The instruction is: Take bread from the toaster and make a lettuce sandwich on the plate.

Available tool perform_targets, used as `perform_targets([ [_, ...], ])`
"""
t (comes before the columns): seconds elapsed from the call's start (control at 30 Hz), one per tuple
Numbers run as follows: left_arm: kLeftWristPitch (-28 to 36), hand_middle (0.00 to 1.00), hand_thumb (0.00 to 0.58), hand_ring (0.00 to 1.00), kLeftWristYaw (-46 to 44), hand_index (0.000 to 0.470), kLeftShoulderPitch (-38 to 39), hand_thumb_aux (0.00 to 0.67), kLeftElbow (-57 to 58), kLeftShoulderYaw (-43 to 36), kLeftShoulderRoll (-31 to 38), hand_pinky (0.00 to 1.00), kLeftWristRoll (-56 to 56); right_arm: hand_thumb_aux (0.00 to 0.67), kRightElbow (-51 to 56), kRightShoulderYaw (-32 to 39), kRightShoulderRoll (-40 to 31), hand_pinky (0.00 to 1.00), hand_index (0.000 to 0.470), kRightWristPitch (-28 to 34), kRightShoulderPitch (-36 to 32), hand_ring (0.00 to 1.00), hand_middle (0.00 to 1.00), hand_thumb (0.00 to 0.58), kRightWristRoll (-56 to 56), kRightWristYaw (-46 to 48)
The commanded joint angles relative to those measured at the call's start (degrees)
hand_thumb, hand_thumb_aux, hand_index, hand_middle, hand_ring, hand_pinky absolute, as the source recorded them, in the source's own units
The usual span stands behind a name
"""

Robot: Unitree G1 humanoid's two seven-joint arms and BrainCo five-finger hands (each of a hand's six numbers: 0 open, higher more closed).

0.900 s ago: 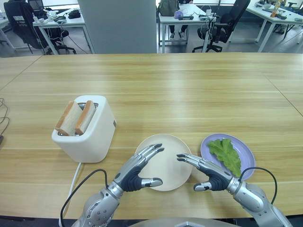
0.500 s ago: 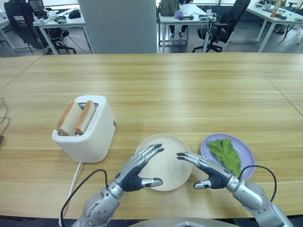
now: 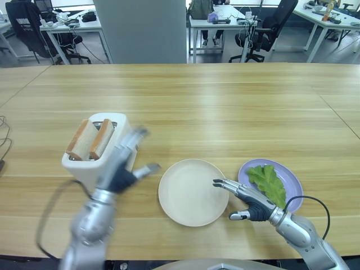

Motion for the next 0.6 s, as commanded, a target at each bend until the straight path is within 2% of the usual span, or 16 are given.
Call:
perform_targets([
  [0.03, 6.48, 0.00, 0.000, 0.00, -2.65, 0.000, -6.95, 0.000, 5.80, 7.28, 7.81, 0.00, 1.71, 0.000, 1.06, 0.15, 0.32, 0.00, 0.000, 0.73, -0.52, 0.00, 0.00, 0.000, -0.87, -0.82],
  [0.13, 9.38, 0.00, 0.000, 0.00, -2.68, 0.000, -12.02, 0.000, 12.69, 10.75, 15.72, 0.00, 4.70, 0.000, 1.62, 0.56, 0.46, 0.00, 0.000, 0.62, -1.11, 0.00, 0.00, 0.000, -1.16, -1.05],
  [0.27, 11.55, 0.00, 0.000, 0.00, -3.35, 0.000, -14.43, 0.000, 21.80, 8.69, 23.70, 0.00, 9.74, 0.000, 2.36, 0.90, 0.55, 0.00, 0.000, 0.44, -1.69, 0.00, 0.00, 0.000, -1.44, -1.37],
  [0.43, 14.47, 0.00, 0.000, 0.00, -6.84, 0.000, -14.17, 0.000, 28.41, 1.35, 27.23, 0.00, 14.48, 0.000, 2.52, 0.98, 0.60, 0.00, 0.000, 0.44, -1.82, 0.00, 0.00, 0.000, -1.61, -1.62],
  [0.6, 17.09, 0.00, 0.000, 0.00, -11.15, 0.000, -12.84, 0.000, 29.47, -2.59, 27.01, 0.00, 14.65, 0.000, 2.46, 0.97, 0.60, 0.00, 0.000, 0.56, -1.92, 0.00, 0.00, 0.000, -1.61, -1.63],
])
